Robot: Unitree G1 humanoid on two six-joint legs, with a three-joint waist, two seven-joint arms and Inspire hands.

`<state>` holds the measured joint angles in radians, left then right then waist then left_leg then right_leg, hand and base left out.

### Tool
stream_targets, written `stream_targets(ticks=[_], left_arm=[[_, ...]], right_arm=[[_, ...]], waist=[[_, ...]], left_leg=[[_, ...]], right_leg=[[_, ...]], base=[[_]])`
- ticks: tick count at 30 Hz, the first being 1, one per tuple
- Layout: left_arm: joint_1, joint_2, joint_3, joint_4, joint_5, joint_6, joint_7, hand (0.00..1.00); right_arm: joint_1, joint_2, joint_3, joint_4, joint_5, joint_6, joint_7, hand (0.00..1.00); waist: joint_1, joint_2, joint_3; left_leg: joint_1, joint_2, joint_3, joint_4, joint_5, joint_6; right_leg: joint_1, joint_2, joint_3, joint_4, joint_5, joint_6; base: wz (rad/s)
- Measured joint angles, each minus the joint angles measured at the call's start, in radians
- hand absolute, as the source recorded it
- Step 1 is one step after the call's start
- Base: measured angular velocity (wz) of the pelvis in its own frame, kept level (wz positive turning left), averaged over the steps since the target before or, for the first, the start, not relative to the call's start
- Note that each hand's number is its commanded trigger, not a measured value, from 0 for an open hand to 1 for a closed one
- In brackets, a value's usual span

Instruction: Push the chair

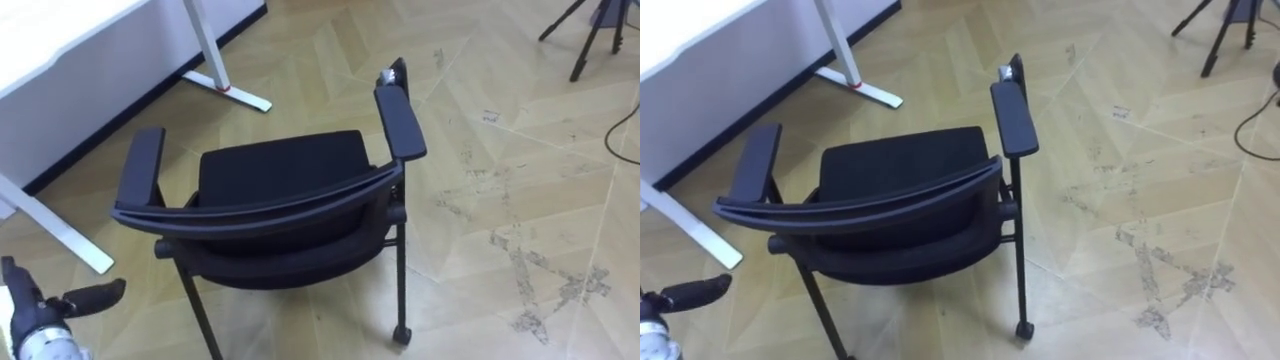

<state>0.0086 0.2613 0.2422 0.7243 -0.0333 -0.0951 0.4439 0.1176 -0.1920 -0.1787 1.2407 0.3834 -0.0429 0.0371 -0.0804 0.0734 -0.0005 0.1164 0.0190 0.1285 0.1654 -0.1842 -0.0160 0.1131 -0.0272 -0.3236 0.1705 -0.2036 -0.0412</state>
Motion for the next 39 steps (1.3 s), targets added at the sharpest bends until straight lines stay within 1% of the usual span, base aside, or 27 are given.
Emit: stream_targets(ticks=[1,2,4,6,7,8,10,12,14,15,19,21,23,26,29,31,32,34,36,39], left_arm=[[-0.003,0.0,-0.005,0.0,0.011,0.0,0.006,0.0],[-0.008,0.0,-0.011,-0.003,0.047,0.0,0.011,0.0],[-0.009,0.0,-0.015,-0.017,0.107,0.001,0.017,0.0],[-0.009,0.0,-0.045,-0.069,0.137,0.004,0.035,0.0],[-0.009,0.0,-0.054,-0.087,0.147,0.004,0.036,0.0],[-0.009,0.001,-0.069,-0.125,0.163,0.004,0.036,0.0],[-0.01,0.0,-0.084,-0.177,0.189,0.004,0.035,0.0],[-0.01,0.0,-0.101,-0.238,0.265,0.006,0.035,0.0],[-0.011,0.0,-0.105,-0.266,0.32,0.005,0.033,0.0],[-0.011,0.001,-0.105,-0.271,0.355,0.008,0.033,0.0],[-0.011,0.001,-0.107,-0.275,0.408,0.012,0.031,0.0],[-0.01,0.001,-0.109,-0.307,0.452,0.033,0.021,0.0],[-0.008,0.001,-0.118,-0.325,0.469,0.044,0.018,0.0],[-0.007,0.002,-0.133,-0.35,0.492,0.049,0.016,0.0],[-0.007,0.012,-0.148,-0.364,0.508,0.052,0.003,0.0],[-0.006,0.024,-0.165,-0.371,0.54,0.054,-0.001,0.0],[-0.004,0.035,-0.18,-0.386,0.567,0.054,-0.01,0.0],[0.001,0.043,-0.195,-0.411,0.621,0.054,-0.025,0.0],[0.001,0.06,-0.222,-0.428,0.679,0.054,-0.038,0.0],[0.001,0.079,-0.247,-0.432,0.71,0.054,-0.054,0.0]], right_arm=[[0.001,0.0,0.0,0.0,-0.001,0.0,-0.001,0.0],[0.001,0.0,0.001,0.0,0.0,0.0,-0.002,0.0],[0.0,-0.001,0.001,0.0,-0.004,0.0,-0.006,0.0],[0.0,-0.001,0.012,0.001,0.003,0.0,-0.011,0.0],[0.0,-0.002,0.017,0.001,0.005,0.001,-0.011,0.0],[-0.001,-0.001,0.028,0.0,0.005,0.001,-0.01,0.0],[-0.002,-0.001,0.038,0.0,0.004,0.001,-0.004,0.0],[0.001,0.0,0.04,0.001,0.004,0.002,0.003,0.0],[-0.002,0.0,0.04,0.001,0.004,0.001,0.009,0.0],[-0.002,0.0,0.04,0.002,0.006,0.001,0.01,0.0],[-0.004,0.0,0.04,0.005,0.007,0.001,0.01,0.0],[-0.019,0.0,0.039,0.024,0.005,0.0,0.012,0.0],[-0.025,0.0,0.039,0.04,0.005,0.0,0.019,0.0],[-0.026,0.0,0.041,0.044,0.005,0.0,0.032,0.0],[-0.029,-0.001,0.042,0.044,0.005,-0.001,0.049,0.0],[-0.03,-0.001,0.042,0.043,0.005,-0.001,0.057,0.0],[-0.03,-0.001,0.042,0.043,0.005,-0.001,0.063,0.0],[-0.031,-0.002,0.042,0.043,0.005,-0.003,0.072,0.0],[-0.037,-0.004,0.043,0.043,0.004,-0.01,0.075,0.0],[-0.042,-0.004,0.049,0.043,0.004,-0.012,0.076,0.0]], waist=[[0.0,0.0,-0.0001],[0.0,-0.001,0.0004],[-0.003,-0.004,0.0031],[-0.006,-0.011,0.0082],[-0.006,-0.013,0.009],[-0.005,-0.016,0.0084],[-0.006,-0.019,0.0091],[-0.007,-0.02,0.0083],[-0.006,-0.018,0.0074],[-0.009,-0.016,0.0062],[-0.021,-0.014,0.0063],[-0.025,-0.014,0.0068],[-0.025,-0.015,0.0071],[-0.023,-0.015,0.0076],[-0.023,-0.015,0.0078],[-0.023,-0.014,0.0085],[-0.023,-0.013,0.0092],[-0.023,-0.01,0.0106],[-0.022,-0.003,0.0149],[-0.024,0.002,0.014]], left_leg=[[0.001,0.0,-0.001,0.001,0.0,0.0],[0.001,0.0,-0.002,0.001,0.0,0.0],[0.0,0.0,-0.003,0.002,0.0,0.0],[-0.006,-0.001,-0.01,0.004,0.0,0.0],[-0.009,-0.001,-0.015,0.004,0.0,0.0],[-0.018,-0.002,-0.024,0.003,0.0,0.0],[-0.023,-0.003,-0.024,0.002,0.0,0.0],[-0.023,-0.005,-0.021,0.002,0.0,0.0],[-0.022,-0.006,-0.021,0.002,0.0,0.0],[-0.021,-0.006,-0.021,0.001,0.0,0.0],[-0.025,-0.006,-0.021,0.001,0.0,0.0],[-0.029,-0.006,-0.024,0.001,0.0,0.0],[-0.032,-0.007,-0.025,0.001,0.0,0.0],[-0.036,-0.008,-0.025,0.0,0.0,0.0],[-0.036,-0.008,-0.025,-0.002,0.0,0.0],[-0.039,-0.008,-0.026,-0.001,0.0,0.0],[-0.04,-0.008,-0.027,-0.001,0.0,0.0],[-0.038,-0.009,-0.029,-0.001,0.0,0.0],[-0.038,-0.01,-0.031,-0.001,0.0,0.0],[-0.038,-0.011,-0.031,-0.001,0.0,0.0]], right_leg=[[0.002,0.0,0.0,0.0,0.0,0.0],[0.004,0.0,0.0,-0.001,0.0,0.0],[0.003,0.001,0.0,-0.002,0.0,0.0],[-0.002,0.001,0.001,-0.002,0.0,0.0],[-0.004,0.001,0.002,-0.002,0.0,0.0],[-0.012,0.002,0.007,-0.001,0.0,0.0],[-0.017,0.002,0.008,-0.001,0.0,0.0],[-0.016,0.0,0.012,0.0,0.001,0.001],[-0.015,-0.001,0.014,0.0,0.001,0.002],[-0.015,0.0,0.017,-0.001,0.001,0.002],[-0.015,0.0,0.017,-0.003,0.001,0.002],[-0.017,0.001,0.017,-0.003,0.001,0.002],[-0.018,0.001,0.019,-0.003,0.001,0.002],[-0.024,0.001,0.026,-0.002,0.001,0.002],[-0.027,0.001,0.028,0.0,0.001,0.002],[-0.027,0.0,0.027,-0.001,0.002,0.003],[-0.027,0.0,0.026,-0.002,0.002,0.003],[-0.026,0.0,0.026,-0.002,0.002,0.004],[-0.026,-0.001,0.026,-0.002,0.003,0.005],[-0.026,-0.001,0.028,-0.002,0.003,0.005]], base=[[0.0],[0.05],[0.05],[0.07],[0.11],[0.11],[0.07],[0.0],[-0.02],[-0.04],[0.05],[0.06],[0.09],[0.08],[0.0],[0.02],[0.06],[0.05],[0.02],[0.0]])
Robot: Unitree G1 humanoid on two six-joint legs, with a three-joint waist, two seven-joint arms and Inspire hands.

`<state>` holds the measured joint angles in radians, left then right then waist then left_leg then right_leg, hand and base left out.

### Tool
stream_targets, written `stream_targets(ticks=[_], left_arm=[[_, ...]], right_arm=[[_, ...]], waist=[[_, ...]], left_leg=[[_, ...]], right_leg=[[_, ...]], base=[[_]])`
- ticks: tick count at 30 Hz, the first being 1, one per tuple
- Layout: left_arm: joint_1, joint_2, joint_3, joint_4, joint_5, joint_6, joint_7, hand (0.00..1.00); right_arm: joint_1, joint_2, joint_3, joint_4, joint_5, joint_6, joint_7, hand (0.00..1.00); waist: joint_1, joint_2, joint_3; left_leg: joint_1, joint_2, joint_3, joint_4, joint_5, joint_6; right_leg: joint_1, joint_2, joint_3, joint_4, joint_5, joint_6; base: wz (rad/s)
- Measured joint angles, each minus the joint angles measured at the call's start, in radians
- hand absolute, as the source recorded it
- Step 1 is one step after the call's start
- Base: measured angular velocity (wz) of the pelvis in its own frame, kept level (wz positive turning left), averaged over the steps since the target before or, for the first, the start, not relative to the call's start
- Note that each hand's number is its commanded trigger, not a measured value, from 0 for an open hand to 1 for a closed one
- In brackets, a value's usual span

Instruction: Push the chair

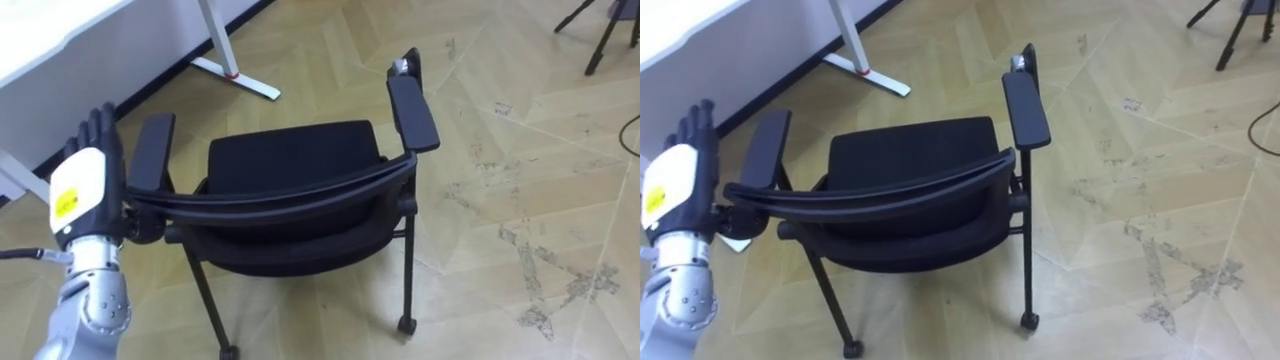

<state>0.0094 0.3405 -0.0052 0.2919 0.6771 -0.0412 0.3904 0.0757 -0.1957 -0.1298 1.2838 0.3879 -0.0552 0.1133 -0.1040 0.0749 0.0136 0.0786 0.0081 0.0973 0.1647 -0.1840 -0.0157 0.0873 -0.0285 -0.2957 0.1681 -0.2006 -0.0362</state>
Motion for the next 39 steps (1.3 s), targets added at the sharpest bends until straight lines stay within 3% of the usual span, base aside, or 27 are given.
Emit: stream_targets(ticks=[5,11,14,30,39], left_arm=[[0.0,0.001,-0.004,-0.008,0.015,0.0,-0.013,0.0],[-0.001,0.014,-0.08,-0.008,0.025,-0.001,-0.059,0.0],[0.0,0.023,-0.085,-0.008,0.025,0.0,-0.095,0.0],[0.0,0.026,-0.096,-0.031,0.024,0.009,-0.206,0.0],[-0.005,0.024,-0.096,-0.021,0.009,0.023,-0.217,0.0]], right_arm=[[-0.002,-0.003,0.001,0.0,0.0,0.0,0.0,0.0],[-0.015,-0.025,0.03,0.001,0.0,-0.001,0.013,0.0],[-0.014,-0.037,0.03,0.001,0.0,0.0,0.012,0.0],[-0.01,-0.045,0.027,-0.001,-0.011,0.001,0.008,0.0],[-0.013,-0.043,0.026,0.0,-0.044,0.003,-0.002,0.0]], waist=[[0.0,0.005,-0.0011],[-0.014,0.014,-0.0039],[-0.03,0.017,-0.0036],[-0.033,0.021,-0.0038],[-0.051,0.01,0.0061]], left_leg=[[-0.001,-0.001,-0.001,0.0,0.0,0.0],[0.001,-0.001,-0.002,0.0,0.0,0.0],[0.004,-0.001,0.002,0.0,0.0,0.0],[0.017,0.0,0.01,-0.005,0.0,0.0],[0.019,0.0,0.037,-0.005,0.0,0.0]], right_leg=[[0.0,0.0,0.0,-0.001,0.0,0.0],[0.007,-0.001,-0.002,0.0,0.001,0.001],[0.008,0.0,0.002,0.0,0.001,0.001],[0.003,0.002,0.033,0.002,0.002,0.002],[0.01,0.002,0.036,0.001,0.002,0.002]], base=[[0.0],[0.0],[-0.03],[-0.04],[0.0]])
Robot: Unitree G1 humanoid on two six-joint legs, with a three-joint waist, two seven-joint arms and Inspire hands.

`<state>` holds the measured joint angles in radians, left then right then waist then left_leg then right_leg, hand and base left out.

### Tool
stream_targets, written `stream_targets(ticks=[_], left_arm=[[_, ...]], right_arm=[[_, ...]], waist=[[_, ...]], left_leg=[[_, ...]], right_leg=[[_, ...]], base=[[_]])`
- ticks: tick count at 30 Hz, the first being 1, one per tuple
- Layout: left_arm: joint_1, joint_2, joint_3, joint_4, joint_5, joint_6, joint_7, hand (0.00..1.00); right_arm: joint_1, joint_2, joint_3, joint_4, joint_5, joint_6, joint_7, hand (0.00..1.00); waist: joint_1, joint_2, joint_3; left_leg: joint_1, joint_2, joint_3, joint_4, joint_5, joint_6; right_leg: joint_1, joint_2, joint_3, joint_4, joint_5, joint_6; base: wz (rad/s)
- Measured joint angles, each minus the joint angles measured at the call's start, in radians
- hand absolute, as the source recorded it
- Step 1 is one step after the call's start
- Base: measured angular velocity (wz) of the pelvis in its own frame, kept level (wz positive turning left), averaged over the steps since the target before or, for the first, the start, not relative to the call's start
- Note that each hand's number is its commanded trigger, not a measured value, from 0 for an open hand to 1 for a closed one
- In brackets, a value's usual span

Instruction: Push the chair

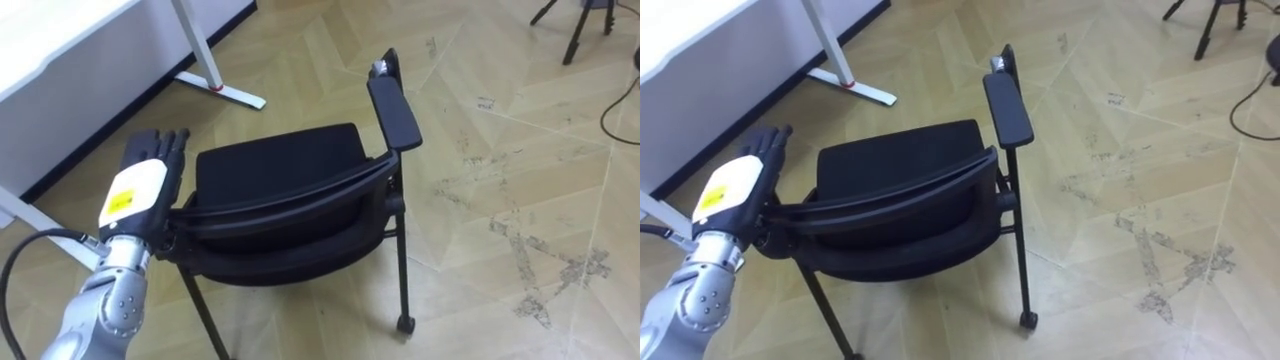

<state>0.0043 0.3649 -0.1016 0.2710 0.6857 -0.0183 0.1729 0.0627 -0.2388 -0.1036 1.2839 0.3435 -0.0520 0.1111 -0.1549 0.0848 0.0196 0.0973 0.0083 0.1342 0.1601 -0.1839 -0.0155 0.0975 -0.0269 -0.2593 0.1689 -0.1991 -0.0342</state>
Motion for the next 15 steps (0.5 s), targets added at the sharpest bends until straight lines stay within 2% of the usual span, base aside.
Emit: stream_targets(ticks=[5,11,15], left_arm=[[-0.01,0.0,0.0,0.048,-0.082,0.0,-0.009,0.0],[-0.012,0.0,0.0,0.06,-0.085,-0.006,-0.01,0.0],[-0.016,0.0,0.001,0.071,-0.086,-0.008,-0.016,0.0]], right_arm=[[-0.002,0.0,0.0,-0.001,-0.017,0.002,-0.013,0.0],[-0.004,0.0,0.0,-0.001,-0.026,0.009,-0.027,0.0],[-0.001,0.0,0.0,-0.001,-0.035,0.01,-0.025,0.0]], waist=[[-0.006,0.001,0.0002],[-0.005,0.001,-0.0022],[-0.005,-0.002,-0.0096]], left_leg=[[-0.001,0.0,0.004,0.005,0.0,0.0],[0.001,0.0,0.005,0.004,0.0,0.0],[0.003,0.0,0.005,0.005,0.0,0.0]], right_leg=[[-0.01,0.001,0.013,0.001,0.0,0.0],[-0.013,0.002,0.017,0.001,0.0,0.0],[-0.011,0.002,0.017,0.003,0.0,0.0]], base=[[-0.02],[0.0],[0.0]])
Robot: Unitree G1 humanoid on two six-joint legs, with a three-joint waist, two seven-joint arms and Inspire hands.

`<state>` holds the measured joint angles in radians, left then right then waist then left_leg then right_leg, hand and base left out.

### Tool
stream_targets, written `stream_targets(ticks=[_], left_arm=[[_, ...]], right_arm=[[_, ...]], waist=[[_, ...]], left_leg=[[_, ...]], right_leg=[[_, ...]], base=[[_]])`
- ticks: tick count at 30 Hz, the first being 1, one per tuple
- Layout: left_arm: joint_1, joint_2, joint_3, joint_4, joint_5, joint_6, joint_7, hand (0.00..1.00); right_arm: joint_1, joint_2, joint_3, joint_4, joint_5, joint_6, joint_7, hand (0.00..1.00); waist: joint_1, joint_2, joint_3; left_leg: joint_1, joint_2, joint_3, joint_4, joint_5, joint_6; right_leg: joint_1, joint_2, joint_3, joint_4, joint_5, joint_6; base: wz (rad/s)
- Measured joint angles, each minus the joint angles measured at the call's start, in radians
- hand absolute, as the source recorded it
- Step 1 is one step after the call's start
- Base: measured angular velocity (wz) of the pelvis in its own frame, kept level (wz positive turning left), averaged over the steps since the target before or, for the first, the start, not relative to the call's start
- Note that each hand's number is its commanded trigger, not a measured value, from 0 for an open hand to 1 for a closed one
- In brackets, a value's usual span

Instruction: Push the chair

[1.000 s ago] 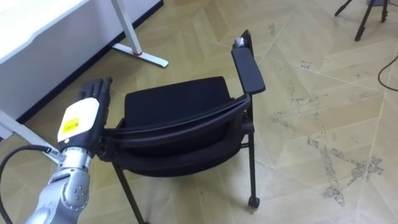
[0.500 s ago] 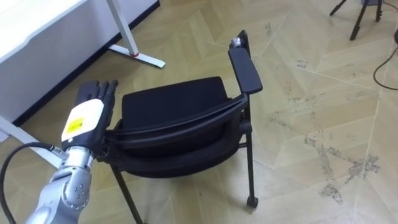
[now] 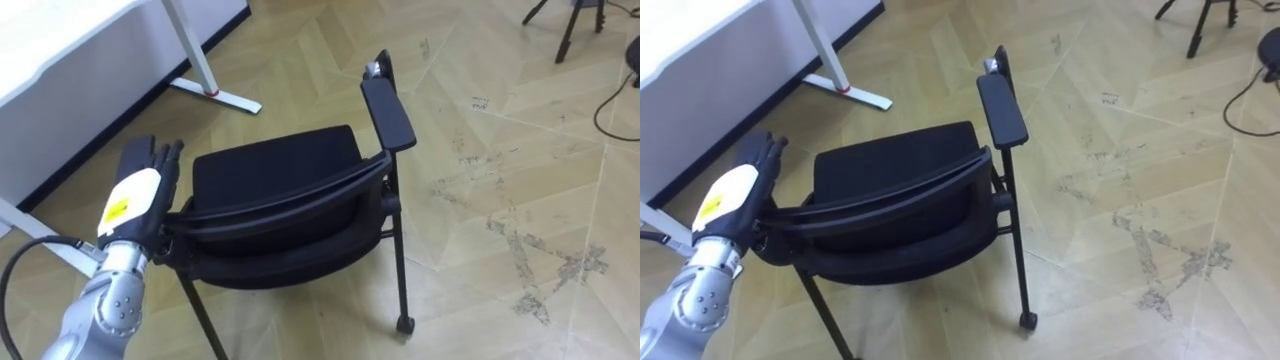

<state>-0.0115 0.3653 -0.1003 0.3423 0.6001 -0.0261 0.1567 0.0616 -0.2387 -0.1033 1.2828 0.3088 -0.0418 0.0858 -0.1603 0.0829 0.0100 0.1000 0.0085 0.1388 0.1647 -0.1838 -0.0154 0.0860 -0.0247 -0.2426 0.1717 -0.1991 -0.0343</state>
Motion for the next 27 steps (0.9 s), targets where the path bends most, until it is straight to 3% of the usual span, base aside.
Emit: stream_targets(ticks=[12,27], left_arm=[[-0.063,0.0,-0.001,0.115,-0.008,-0.006,-0.015,0.0],[-0.075,0.0,0.0,0.15,-0.021,-0.014,-0.018,0.0]], right_arm=[[0.009,-0.001,0.003,-0.002,0.019,0.021,-0.005,0.0],[0.015,-0.001,0.001,-0.001,0.019,0.037,-0.007,0.0]], waist=[[-0.001,0.0,-0.003],[0.003,0.005,-0.0069]], left_leg=[[0.017,0.002,0.016,0.002,0.0,0.0],[0.029,0.006,0.022,0.003,0.0,0.0]], right_leg=[[0.001,0.001,0.024,0.016,-0.002,-0.001],[0.002,0.005,0.038,0.02,-0.001,-0.003]], base=[[-0.05],[-0.01]])
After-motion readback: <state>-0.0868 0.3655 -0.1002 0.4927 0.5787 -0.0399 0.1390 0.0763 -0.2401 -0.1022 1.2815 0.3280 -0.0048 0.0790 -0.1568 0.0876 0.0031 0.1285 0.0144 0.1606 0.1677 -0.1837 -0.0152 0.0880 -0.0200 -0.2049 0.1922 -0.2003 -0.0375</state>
